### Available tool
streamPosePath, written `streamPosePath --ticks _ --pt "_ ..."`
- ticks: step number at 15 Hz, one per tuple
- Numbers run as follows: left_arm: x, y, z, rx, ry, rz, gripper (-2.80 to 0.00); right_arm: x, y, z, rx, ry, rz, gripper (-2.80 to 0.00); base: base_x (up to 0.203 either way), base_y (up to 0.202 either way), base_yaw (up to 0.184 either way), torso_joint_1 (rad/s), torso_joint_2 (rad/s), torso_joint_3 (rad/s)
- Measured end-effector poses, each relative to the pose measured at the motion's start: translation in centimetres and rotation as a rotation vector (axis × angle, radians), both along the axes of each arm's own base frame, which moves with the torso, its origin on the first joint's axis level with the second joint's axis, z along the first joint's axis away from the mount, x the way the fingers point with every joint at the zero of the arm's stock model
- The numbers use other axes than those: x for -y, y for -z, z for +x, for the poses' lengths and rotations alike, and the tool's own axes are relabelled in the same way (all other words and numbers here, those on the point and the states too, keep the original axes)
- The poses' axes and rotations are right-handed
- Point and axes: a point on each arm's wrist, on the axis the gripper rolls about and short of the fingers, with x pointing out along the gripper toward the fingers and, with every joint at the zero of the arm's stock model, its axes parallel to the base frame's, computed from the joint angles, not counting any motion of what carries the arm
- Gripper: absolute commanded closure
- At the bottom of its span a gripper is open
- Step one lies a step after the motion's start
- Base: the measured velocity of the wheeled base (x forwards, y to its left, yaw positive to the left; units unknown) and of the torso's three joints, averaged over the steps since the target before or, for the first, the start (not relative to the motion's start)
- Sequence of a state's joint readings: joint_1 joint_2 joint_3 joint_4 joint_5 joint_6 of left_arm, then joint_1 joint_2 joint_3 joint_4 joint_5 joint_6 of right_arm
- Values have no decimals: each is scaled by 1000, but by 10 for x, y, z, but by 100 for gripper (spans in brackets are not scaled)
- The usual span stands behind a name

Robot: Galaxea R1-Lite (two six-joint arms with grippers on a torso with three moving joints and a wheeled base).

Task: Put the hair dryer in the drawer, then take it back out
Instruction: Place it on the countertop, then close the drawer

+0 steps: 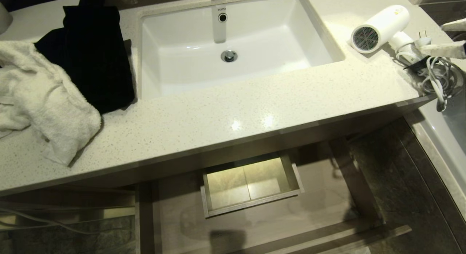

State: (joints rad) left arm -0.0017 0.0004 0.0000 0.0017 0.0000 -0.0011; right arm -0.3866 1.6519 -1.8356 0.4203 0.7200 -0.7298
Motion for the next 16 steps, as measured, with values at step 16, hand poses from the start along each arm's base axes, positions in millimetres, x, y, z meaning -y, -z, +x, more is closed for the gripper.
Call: streamPosePath --ticks 16 --pt "0 0 0 0 -1 0 0 -65 16 -197 31 483 -94 0 0 0 0 -143 66 -78"
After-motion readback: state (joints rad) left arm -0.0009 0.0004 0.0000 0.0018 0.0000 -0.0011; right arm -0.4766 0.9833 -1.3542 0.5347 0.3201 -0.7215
